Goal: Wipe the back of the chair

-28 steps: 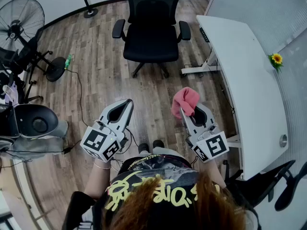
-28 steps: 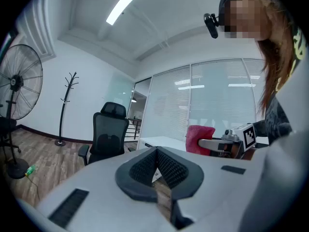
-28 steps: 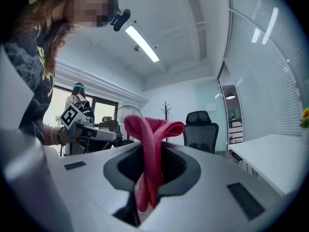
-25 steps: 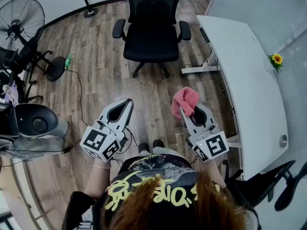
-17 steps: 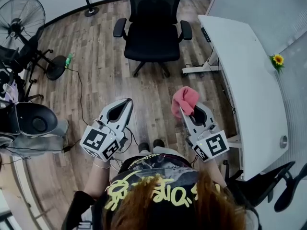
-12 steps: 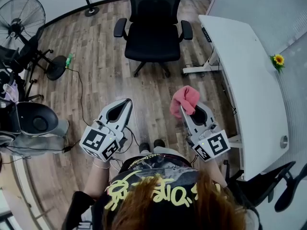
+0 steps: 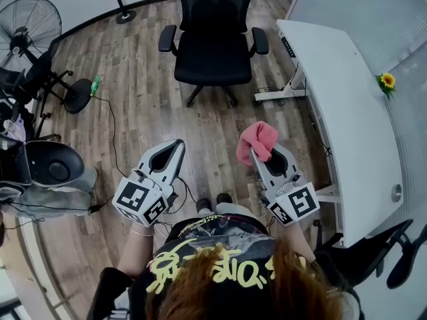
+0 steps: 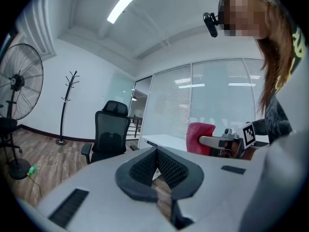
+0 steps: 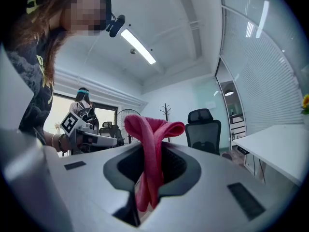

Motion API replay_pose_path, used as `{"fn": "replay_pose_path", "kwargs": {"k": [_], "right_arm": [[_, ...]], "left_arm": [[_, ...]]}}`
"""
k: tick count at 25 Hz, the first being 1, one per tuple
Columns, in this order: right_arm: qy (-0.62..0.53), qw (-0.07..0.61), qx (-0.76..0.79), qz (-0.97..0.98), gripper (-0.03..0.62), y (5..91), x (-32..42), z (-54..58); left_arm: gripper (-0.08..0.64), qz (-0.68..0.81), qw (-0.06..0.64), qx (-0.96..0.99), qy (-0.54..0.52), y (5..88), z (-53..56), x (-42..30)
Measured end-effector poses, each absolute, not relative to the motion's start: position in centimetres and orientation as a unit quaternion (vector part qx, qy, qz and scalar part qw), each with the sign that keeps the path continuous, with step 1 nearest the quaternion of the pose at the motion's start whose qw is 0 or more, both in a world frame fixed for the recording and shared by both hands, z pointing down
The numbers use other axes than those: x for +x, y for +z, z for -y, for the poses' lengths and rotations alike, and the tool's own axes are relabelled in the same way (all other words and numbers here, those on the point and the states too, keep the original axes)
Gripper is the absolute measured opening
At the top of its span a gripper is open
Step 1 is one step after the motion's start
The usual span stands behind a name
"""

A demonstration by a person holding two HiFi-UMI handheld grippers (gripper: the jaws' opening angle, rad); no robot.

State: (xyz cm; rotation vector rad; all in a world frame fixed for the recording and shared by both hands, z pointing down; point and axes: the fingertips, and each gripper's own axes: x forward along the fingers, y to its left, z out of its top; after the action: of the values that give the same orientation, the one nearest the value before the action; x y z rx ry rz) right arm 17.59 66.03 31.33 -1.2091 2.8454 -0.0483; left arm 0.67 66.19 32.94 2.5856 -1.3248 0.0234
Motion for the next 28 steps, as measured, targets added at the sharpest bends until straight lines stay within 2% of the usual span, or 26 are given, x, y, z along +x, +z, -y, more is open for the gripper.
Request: {"fn": "replay_pose_path", "kwargs": {"k": [14, 28], "right_arm": [[-0.021, 0.016, -0.421, -0.907, 0.072, 32.5, 16.6, -67.5], [-0.015, 0.021, -0.380, -0.925, 0.072, 32.5, 14.8, -60.3]], "left_arm": [[-0.011, 0.428, 0.123, 0.895, 0.012, 34.2, -67.1, -0.6], [-0.011, 0.461, 0.125, 0.878, 0.008, 34.2, -60.8, -1.8]]}}
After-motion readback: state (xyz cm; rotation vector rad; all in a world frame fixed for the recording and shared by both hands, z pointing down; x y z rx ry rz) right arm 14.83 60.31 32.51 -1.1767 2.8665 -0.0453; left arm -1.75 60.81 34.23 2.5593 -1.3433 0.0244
